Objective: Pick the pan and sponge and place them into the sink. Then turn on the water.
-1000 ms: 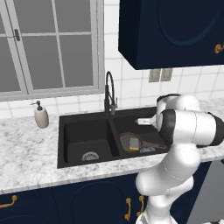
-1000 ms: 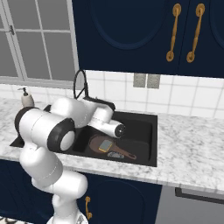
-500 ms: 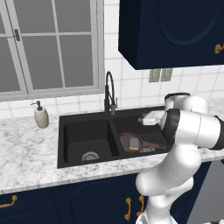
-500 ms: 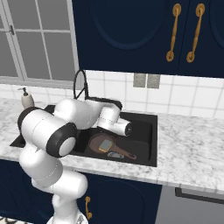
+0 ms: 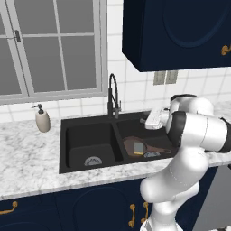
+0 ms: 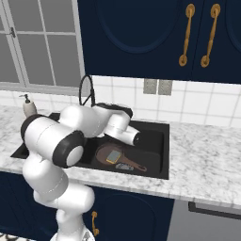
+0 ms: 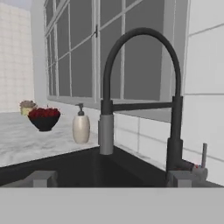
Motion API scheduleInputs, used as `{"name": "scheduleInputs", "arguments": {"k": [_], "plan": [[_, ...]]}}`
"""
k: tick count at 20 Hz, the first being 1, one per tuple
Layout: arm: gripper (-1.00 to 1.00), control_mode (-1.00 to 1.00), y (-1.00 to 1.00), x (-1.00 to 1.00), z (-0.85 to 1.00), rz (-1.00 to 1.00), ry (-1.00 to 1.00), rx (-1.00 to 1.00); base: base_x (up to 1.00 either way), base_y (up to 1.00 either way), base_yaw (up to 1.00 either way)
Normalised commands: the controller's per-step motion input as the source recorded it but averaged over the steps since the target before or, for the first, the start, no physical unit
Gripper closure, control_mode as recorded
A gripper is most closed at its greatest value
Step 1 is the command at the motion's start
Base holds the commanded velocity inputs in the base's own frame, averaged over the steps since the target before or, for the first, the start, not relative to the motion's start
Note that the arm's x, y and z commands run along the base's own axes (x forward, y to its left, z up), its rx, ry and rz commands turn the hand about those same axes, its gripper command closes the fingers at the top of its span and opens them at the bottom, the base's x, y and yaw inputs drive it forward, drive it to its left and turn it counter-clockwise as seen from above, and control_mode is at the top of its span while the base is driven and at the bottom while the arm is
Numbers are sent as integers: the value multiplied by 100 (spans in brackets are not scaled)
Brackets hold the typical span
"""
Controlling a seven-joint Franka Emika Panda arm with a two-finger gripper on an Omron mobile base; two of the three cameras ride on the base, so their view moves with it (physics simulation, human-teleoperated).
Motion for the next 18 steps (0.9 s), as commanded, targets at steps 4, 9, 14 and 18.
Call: {"name": "scheduleInputs", "arguments": {"k": [4, 9, 14, 18], "plan": [[-100, -100, 25, 30, 1, 0, -17, -5, 0, 0, 0], [-100, -100, 1, 33, 14, 0, -9, 0, 0, 0, 0], [-100, -100, 0, 39, 7, 0, -2, 0, 0, 0, 0], [-100, -100, 0, 46, 0, 0, 0, 0, 0, 0, 0]]}}
